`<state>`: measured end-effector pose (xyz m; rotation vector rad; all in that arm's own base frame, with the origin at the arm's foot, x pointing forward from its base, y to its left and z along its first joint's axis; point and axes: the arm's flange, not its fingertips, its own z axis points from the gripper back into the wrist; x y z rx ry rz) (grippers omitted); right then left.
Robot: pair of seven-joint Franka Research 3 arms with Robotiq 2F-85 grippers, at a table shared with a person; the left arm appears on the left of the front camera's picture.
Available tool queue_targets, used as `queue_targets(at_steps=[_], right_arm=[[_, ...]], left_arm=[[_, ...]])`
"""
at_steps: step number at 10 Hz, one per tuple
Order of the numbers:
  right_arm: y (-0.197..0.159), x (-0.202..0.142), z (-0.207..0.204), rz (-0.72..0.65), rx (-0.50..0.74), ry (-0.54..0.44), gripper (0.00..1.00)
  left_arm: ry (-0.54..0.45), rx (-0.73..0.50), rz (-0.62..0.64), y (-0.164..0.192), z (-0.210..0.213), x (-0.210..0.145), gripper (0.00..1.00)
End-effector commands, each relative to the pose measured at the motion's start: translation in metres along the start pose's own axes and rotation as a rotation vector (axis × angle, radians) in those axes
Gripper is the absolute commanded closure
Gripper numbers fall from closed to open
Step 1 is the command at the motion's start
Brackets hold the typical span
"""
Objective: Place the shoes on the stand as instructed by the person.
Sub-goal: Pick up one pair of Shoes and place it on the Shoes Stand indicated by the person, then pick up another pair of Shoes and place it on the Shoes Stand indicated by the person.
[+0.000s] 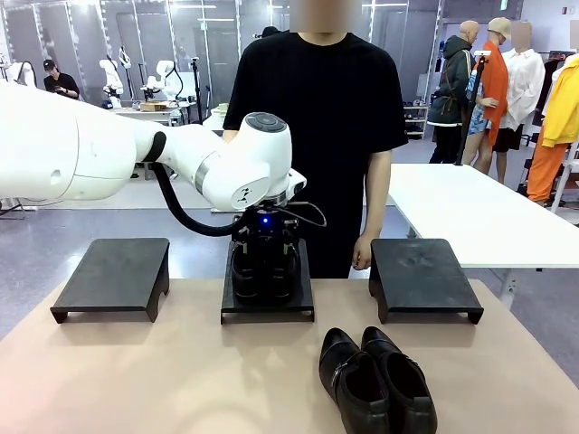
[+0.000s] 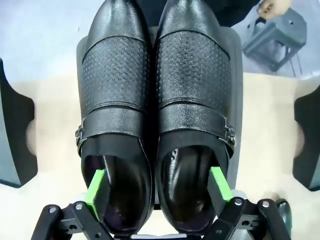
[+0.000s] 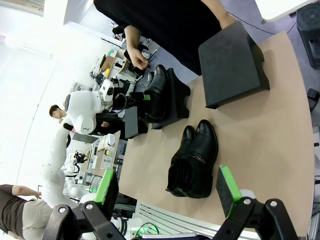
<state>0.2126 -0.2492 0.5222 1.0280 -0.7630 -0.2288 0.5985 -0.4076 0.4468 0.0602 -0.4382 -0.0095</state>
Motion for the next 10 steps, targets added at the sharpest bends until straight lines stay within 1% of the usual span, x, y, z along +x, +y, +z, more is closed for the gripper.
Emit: queue_targets(at_steps=[1, 2, 10], right_arm=[[0.001, 0.000, 0.001, 0.014, 0.013, -0.008, 0.00], [0.001, 0.000, 0.001, 0.014, 0.013, -0.008, 0.00], [0.001, 0.000, 0.001, 0.014, 0.013, -0.008, 0.00]], left_arm=[[0.042, 0.018, 0.014, 0.008, 0.006, -0.011, 0.00], [0.000, 0.000, 0.000, 0.000, 0.000, 0.000, 0.00], [0.000, 0.000, 0.000, 0.000, 0.000, 0.000, 0.00]])
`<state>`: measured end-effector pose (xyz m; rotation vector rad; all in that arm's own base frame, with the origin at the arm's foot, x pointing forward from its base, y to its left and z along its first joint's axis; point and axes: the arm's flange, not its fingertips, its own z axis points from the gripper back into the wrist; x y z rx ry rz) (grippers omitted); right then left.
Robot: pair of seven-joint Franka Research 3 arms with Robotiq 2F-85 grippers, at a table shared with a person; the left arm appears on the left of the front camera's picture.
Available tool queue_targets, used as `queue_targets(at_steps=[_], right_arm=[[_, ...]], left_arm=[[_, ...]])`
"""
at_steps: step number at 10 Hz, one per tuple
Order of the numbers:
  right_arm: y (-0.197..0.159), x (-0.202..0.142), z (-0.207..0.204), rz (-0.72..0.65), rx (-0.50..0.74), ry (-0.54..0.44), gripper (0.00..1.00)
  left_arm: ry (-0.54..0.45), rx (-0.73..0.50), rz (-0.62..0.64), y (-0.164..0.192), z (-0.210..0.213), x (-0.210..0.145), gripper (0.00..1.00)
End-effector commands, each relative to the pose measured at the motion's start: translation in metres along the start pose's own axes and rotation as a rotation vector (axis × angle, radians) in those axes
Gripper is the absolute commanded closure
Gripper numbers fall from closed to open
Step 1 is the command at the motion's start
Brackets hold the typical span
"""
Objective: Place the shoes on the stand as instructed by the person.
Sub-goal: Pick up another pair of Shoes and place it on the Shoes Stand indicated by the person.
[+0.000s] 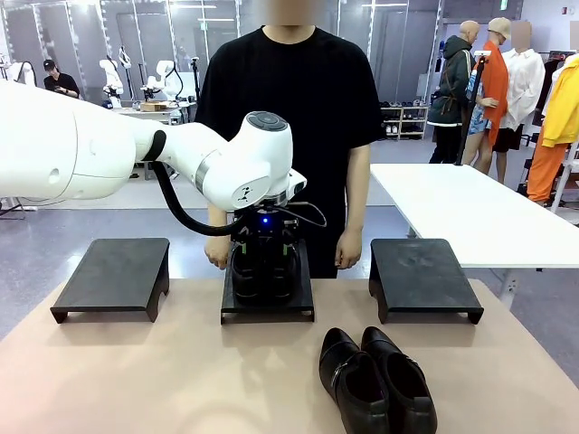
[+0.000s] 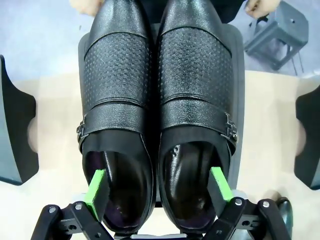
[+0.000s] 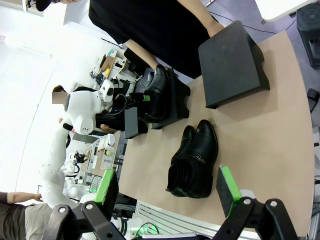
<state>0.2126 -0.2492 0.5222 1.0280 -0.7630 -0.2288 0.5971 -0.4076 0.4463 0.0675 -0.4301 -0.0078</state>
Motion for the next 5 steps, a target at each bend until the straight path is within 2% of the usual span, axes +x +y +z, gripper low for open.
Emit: queue_targets(at_steps=[1, 5], right_arm=[[0.0006, 0.0002, 0.0012, 0.014, 0.013, -0.008, 0.00], [0.0006, 0.0002, 0.0012, 0.014, 0.013, -0.008, 0.00]], left_arm=[[-0.008, -0.007, 0.000, 0.0000, -0.0002, 0.0015, 0.00], [0.000, 0.000, 0.000, 0.0000, 0.0000, 0.0000, 0.00]])
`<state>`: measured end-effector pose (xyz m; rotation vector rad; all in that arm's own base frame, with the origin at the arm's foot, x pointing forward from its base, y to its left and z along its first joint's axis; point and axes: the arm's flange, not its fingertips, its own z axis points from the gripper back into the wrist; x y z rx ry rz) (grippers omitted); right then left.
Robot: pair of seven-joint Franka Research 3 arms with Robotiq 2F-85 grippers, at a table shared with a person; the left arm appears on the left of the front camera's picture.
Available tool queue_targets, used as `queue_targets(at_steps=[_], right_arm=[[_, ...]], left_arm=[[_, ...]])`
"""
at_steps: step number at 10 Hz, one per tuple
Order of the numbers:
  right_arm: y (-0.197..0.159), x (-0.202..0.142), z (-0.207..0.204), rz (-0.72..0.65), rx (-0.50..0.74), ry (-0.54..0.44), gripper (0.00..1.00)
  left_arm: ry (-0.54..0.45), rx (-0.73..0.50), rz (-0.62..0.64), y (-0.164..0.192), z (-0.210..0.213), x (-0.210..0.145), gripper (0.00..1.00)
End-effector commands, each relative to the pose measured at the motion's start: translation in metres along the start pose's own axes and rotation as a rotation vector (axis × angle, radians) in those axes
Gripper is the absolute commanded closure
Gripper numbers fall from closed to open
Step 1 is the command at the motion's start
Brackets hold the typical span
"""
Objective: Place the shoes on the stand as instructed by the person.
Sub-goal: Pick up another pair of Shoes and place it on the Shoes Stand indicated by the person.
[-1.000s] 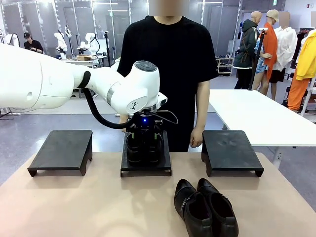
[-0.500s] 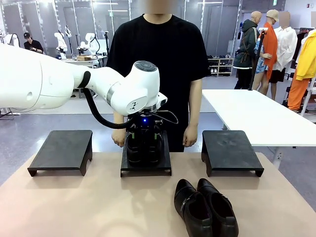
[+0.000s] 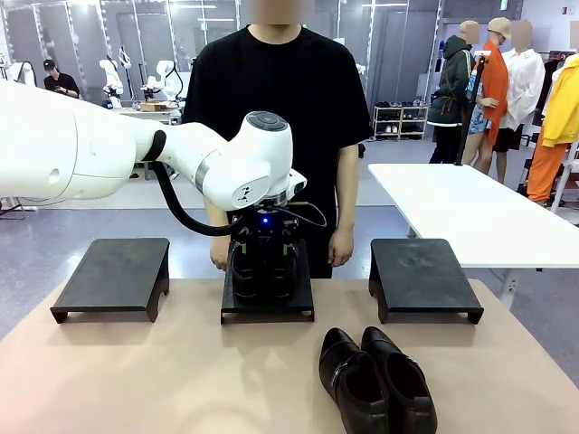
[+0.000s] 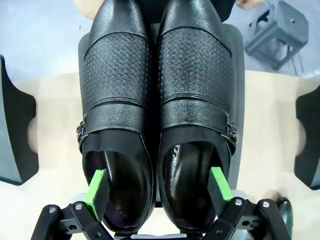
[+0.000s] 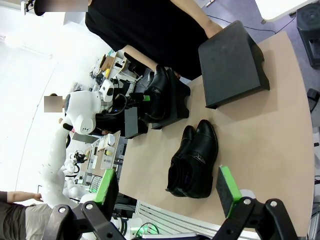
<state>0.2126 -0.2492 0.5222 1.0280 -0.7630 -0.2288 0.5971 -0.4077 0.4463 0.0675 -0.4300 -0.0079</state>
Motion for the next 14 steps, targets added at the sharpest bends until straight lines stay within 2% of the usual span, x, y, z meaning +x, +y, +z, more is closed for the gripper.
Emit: queue_targets(at_steps=[1, 2, 5, 8, 9, 10, 14], right_arm=[[0.001, 0.000, 0.001, 0.014, 0.013, -0.008, 0.00], [0.001, 0.000, 0.001, 0.014, 0.013, -0.008, 0.00], [0.001, 0.000, 0.001, 0.014, 0.013, -0.008, 0.00], [0.001, 0.000, 0.001, 0.014, 0.013, -0.008, 0.00], [0.001, 0.000, 0.001, 0.014, 0.013, -0.008, 0.00], [0.001, 0.000, 0.001, 0.014, 0.013, -0.008, 0.00], [0.001, 0.000, 0.001, 0.014, 0.013, -0.008, 0.00]], left_arm=[[0.012, -0.007, -0.024, 0.009, 0.021, 0.004, 0.00], [0.032, -0.029, -0.070, 0.027, 0.044, -0.001, 0.00], [0.136, -0.246, -0.036, 0.106, 0.115, -0.030, 0.00], [0.168, -0.492, -0.028, 0.200, 0.147, -0.066, 0.00], [0.163, -0.569, -0.020, 0.237, 0.152, -0.081, 0.00], [0.148, -0.594, -0.028, 0.274, 0.153, -0.095, 0.00], [0.010, -0.919, 0.039, 0.414, 0.139, -0.157, 0.00]])
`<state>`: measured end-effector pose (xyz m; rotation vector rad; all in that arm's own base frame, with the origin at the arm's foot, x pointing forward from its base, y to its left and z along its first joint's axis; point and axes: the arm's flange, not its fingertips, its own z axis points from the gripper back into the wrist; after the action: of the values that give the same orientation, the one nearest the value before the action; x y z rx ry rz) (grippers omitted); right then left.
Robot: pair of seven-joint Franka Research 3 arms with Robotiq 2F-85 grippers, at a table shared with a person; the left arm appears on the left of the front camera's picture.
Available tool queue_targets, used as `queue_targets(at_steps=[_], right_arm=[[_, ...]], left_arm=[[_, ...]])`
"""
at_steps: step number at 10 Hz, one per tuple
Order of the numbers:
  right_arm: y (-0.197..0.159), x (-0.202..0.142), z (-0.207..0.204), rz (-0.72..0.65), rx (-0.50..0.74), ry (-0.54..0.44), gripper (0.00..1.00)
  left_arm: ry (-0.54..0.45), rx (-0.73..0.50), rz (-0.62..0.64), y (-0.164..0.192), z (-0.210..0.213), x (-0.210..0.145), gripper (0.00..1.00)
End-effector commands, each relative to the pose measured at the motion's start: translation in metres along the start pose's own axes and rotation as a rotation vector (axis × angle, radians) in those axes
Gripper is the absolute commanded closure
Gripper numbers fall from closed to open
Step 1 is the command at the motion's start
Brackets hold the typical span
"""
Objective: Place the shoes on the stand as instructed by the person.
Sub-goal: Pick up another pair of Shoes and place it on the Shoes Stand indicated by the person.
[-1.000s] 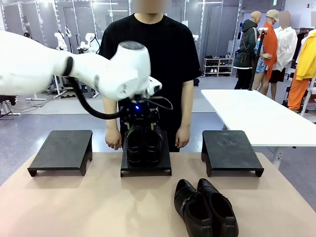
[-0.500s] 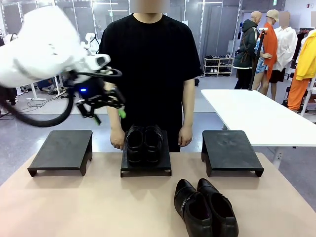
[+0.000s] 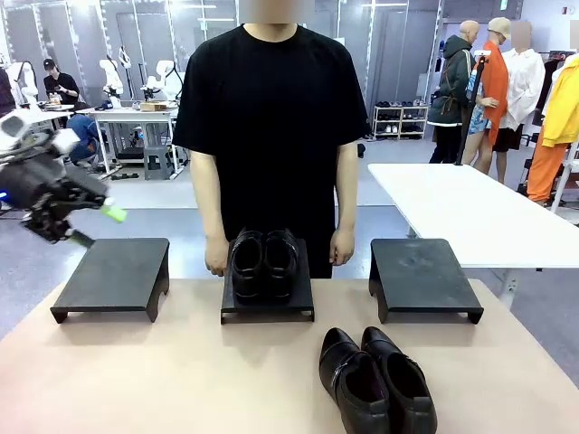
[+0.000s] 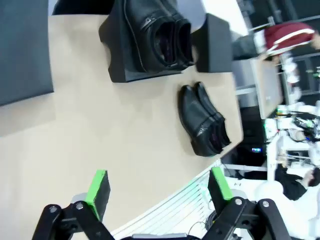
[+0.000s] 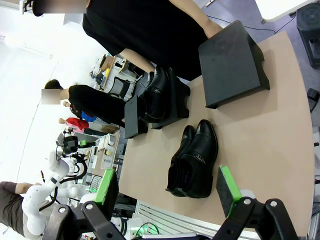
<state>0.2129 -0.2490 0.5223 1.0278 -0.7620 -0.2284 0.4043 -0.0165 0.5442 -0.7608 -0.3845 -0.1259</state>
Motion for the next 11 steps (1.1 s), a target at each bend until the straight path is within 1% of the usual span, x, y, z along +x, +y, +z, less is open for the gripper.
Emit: queue_targets(at_steps=[1, 2, 5, 6, 7, 9, 11], right_arm=[[0.001, 0.000, 0.001, 0.014, 0.013, -0.009, 0.00], [0.001, 0.000, 0.001, 0.014, 0.013, -0.009, 0.00], [0.001, 0.000, 0.001, 0.014, 0.013, -0.009, 0.00], [0.001, 0.000, 0.001, 0.014, 0.013, -0.009, 0.00], [0.001, 0.000, 0.001, 0.014, 0.013, -0.009, 0.00], [0.001, 0.000, 0.001, 0.014, 0.013, -0.009, 0.00], [0.001, 0.000, 0.001, 0.014, 0.013, -0.009, 0.00]], left_arm=[[-0.008, -0.170, -0.032, 0.041, 0.024, -0.032, 0.00], [-0.043, -0.242, 0.002, 0.074, 0.038, -0.055, 0.00], [-0.056, -0.506, 0.059, 0.153, 0.056, -0.119, 0.00], [-0.107, -0.608, 0.090, 0.181, 0.059, -0.138, 0.00], [-0.137, -0.657, 0.107, 0.200, 0.060, -0.155, 0.00], [-0.183, -0.693, 0.141, 0.226, 0.070, -0.179, 0.00], [-0.188, -0.696, 0.164, 0.232, 0.074, -0.181, 0.00]])
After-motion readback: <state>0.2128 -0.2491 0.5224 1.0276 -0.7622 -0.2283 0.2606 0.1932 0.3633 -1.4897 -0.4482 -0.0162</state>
